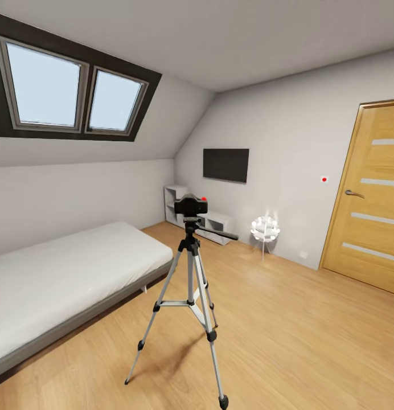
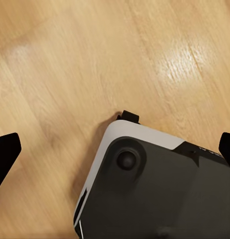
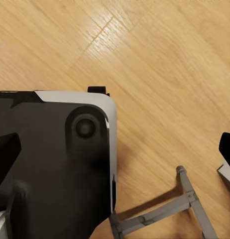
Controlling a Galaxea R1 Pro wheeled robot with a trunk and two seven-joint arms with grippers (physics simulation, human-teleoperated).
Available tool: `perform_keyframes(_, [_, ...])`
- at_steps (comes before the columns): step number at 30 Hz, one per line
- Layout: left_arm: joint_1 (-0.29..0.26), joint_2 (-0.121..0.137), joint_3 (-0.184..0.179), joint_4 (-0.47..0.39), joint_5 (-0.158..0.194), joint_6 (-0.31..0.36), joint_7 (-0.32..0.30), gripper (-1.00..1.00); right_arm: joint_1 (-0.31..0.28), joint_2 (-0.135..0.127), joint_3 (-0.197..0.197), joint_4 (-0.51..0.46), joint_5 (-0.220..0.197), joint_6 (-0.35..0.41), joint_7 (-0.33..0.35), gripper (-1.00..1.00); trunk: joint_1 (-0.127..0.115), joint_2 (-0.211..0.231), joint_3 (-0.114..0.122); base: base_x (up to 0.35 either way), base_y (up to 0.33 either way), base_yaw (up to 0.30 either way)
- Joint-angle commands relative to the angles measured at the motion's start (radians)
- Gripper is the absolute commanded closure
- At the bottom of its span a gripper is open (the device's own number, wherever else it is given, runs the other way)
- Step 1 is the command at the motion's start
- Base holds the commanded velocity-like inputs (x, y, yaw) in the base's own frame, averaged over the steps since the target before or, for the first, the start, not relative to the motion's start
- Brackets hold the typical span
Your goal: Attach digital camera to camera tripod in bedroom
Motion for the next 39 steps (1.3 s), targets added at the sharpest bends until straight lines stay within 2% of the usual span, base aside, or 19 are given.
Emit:
perform_keyframes(1, [0.0,0.0,-0.008,-0.001,0.007,0.0,0.003,-1.0,-0.001,0.0,-0.007,0.003,0.005,-0.006,0.003,-1.0,0.0,-0.001,0.0,0.0,0.0,0.0])
perform_keyframes(9, [0.0,-0.003,-0.012,-0.006,0.007,0.013,0.003,-1.0,-0.001,0.002,-0.009,0.002,0.004,-0.009,0.002,-1.0,0.0,-0.001,0.0,0.0,0.0,0.0])
perform_keyframes(39, [0.0,0.001,-0.015,-0.022,0.005,-0.002,0.005,-1.0,-0.001,0.004,-0.009,0.003,0.001,-0.015,0.004,-1.0,0.0,-0.001,0.0,0.0,0.0,0.0])
